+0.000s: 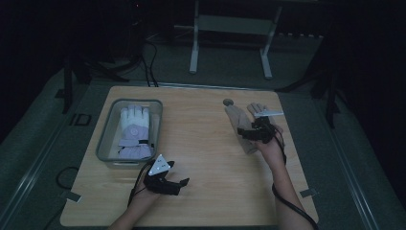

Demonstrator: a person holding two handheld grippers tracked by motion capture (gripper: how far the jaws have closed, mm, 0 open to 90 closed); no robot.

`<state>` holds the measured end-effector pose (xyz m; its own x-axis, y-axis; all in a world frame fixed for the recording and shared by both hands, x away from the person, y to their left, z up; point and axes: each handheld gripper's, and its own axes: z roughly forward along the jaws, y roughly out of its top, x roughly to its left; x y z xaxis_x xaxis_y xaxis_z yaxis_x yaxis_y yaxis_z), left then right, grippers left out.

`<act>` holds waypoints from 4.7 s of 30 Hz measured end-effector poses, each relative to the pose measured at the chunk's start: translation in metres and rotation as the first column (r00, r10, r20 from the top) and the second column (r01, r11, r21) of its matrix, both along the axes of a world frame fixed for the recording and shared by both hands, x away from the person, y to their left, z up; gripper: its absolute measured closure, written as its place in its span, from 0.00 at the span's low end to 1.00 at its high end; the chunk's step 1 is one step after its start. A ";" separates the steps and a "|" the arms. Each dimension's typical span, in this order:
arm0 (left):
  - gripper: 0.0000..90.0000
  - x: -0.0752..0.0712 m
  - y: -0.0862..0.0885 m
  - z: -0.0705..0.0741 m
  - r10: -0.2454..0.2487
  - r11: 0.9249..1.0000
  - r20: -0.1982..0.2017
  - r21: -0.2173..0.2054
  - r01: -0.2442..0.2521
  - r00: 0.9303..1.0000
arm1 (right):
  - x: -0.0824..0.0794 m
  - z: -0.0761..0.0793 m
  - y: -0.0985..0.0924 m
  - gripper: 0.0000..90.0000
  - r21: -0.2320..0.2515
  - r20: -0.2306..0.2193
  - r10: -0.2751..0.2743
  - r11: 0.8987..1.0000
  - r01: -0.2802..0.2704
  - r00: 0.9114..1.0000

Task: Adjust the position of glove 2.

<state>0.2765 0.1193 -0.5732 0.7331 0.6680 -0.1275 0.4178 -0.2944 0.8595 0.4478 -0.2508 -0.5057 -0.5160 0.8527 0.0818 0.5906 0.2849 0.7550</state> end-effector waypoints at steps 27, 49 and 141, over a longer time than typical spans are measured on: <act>0.02 -0.004 -0.003 -0.002 0.007 1.000 0.031 0.024 -0.008 1.000 | 0.070 -0.031 0.003 0.37 -0.097 -0.087 -0.129 0.988 0.120 0.988; 0.02 -0.004 -0.004 -0.002 0.017 1.000 0.016 0.026 -0.018 1.000 | 0.027 -0.024 0.044 0.85 0.026 -0.098 -0.184 0.982 0.187 0.978; 0.02 -0.006 -0.002 -0.002 0.010 1.000 0.035 0.003 -0.010 0.999 | 0.006 0.010 -0.072 0.50 -0.102 0.033 -0.219 0.970 0.222 0.975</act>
